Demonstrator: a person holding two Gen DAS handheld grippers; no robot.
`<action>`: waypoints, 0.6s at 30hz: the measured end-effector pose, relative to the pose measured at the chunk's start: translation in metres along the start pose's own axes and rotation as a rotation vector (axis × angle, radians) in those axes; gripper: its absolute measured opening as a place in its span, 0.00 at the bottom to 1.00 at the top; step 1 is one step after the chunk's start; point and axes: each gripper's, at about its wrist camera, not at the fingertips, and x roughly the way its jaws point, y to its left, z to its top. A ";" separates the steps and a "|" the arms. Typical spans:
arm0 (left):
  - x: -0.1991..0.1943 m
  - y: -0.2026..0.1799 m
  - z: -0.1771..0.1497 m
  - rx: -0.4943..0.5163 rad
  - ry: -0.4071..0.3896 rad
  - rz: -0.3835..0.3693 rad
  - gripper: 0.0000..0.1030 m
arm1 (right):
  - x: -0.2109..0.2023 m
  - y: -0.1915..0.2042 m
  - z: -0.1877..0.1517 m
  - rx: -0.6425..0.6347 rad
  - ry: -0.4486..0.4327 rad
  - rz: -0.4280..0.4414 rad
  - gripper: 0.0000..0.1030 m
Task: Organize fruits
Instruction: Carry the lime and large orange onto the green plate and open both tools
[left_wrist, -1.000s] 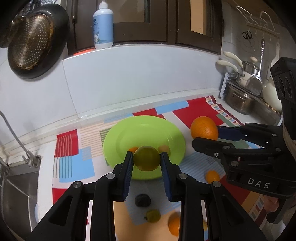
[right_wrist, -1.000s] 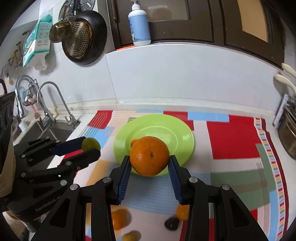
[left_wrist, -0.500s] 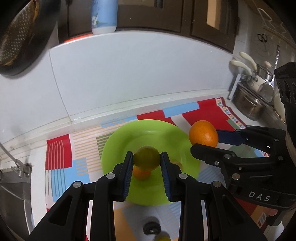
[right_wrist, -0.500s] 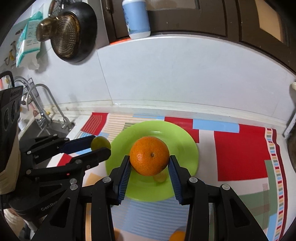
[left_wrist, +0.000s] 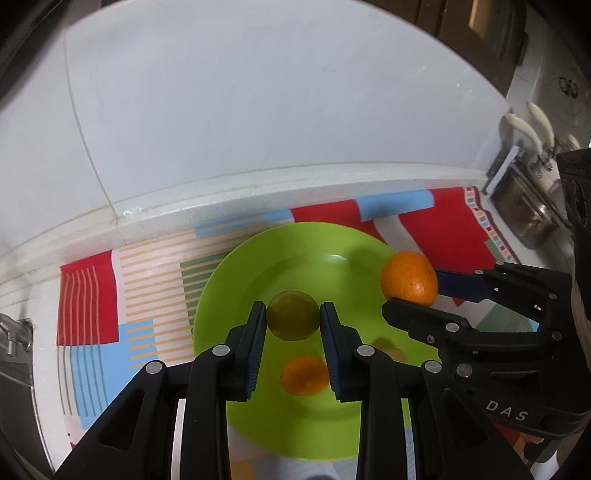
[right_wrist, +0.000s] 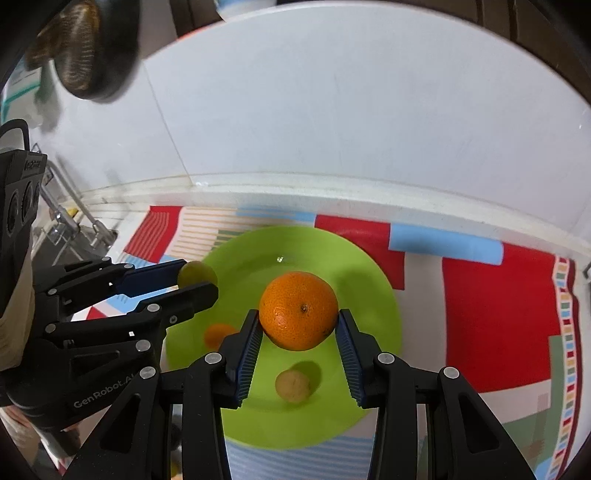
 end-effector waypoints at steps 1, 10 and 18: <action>0.005 0.001 0.001 0.000 0.009 0.005 0.29 | 0.005 -0.002 0.001 0.005 0.008 0.000 0.41; 0.031 0.001 0.001 -0.007 0.057 0.022 0.29 | 0.032 -0.010 0.000 0.024 0.061 -0.005 0.41; 0.024 0.001 0.002 -0.014 0.041 0.028 0.37 | 0.035 -0.016 -0.002 0.044 0.062 -0.016 0.45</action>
